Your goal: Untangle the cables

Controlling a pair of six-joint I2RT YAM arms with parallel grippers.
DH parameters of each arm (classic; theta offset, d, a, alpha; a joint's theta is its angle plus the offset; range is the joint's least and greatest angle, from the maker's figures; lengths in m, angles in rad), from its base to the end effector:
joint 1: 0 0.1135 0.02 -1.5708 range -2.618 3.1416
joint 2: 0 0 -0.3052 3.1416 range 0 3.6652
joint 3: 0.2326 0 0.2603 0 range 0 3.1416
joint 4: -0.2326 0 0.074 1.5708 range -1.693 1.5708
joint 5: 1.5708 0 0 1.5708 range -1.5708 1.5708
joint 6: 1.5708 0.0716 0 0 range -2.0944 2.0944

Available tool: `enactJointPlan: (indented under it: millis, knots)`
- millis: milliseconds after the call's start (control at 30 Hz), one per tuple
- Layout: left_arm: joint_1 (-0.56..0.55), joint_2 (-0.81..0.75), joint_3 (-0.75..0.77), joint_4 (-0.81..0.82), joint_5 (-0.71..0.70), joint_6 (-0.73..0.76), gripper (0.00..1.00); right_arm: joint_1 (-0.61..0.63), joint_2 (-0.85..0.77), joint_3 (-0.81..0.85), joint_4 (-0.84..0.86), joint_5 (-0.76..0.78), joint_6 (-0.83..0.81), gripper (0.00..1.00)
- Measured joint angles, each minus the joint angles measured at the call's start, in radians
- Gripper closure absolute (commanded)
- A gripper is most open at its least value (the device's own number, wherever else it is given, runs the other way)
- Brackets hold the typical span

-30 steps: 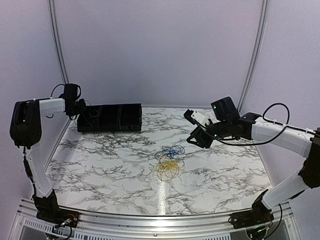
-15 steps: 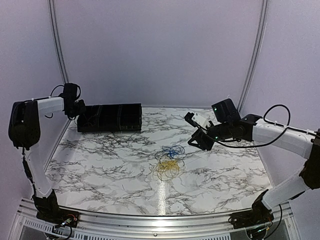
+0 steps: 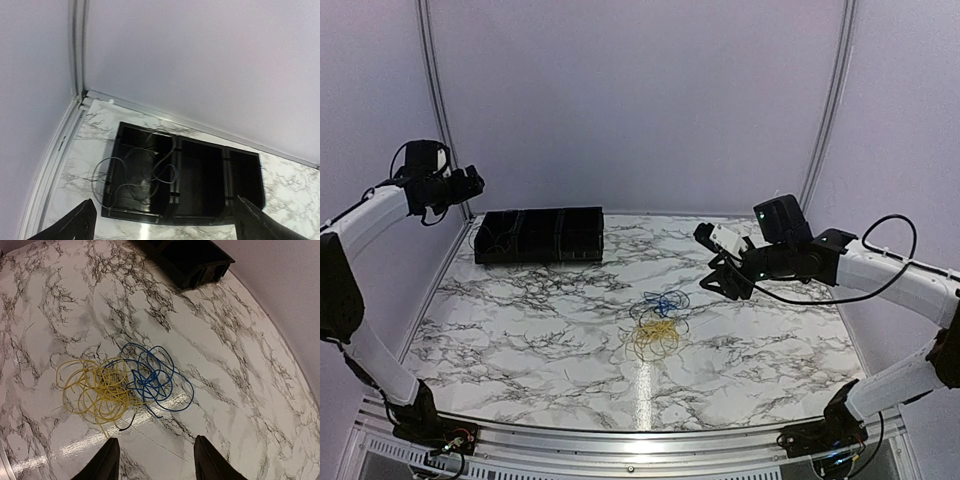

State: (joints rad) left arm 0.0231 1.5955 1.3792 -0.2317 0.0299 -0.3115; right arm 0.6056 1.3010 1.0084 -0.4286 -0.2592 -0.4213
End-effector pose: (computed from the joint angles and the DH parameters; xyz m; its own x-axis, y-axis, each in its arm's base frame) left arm 0.4189 0.0075 0.3598 -0.4134 -0.3160 -0.8540 -0.1290 0.9487 -0.2886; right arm 0.2412 0.1893 0.2975 -0.2057 -0.6232 -0.7546 -0.8685 0.4715 -0.1527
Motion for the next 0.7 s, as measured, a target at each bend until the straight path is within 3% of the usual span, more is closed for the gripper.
enactJointPlan:
  millis: [133, 300, 367, 500, 600, 700]
  knots:
    - [-0.052, -0.095, -0.017, 0.001, 0.092, -0.002, 0.01, 0.0, -0.003, -0.004, -0.003, -0.004, -0.067, 0.43]
    - [-0.303, -0.121, 0.002, -0.032, 0.08, 0.086, 0.01, -0.002, 0.063, 0.041, -0.054, -0.013, -0.165, 0.43]
    - [-0.451, -0.088, 0.053, -0.074, 0.005, 0.132, 0.01, -0.008, 0.141, 0.092, -0.08, -0.029, -0.191, 0.43]
    - [-0.706, -0.065, 0.097, -0.078, -0.316, 0.164, 0.01, -0.034, 0.289, 0.193, -0.128, -0.078, -0.203, 0.46]
    - [-0.737, -0.068, 0.097, -0.071, -0.463, 0.087, 0.01, -0.058, 0.375, 0.261, -0.162, -0.128, -0.201, 0.5]
    - [-0.692, -0.048, 0.097, -0.068, -0.471, -0.007, 0.01, -0.067, 0.435, 0.304, -0.179, -0.161, -0.195, 0.52]
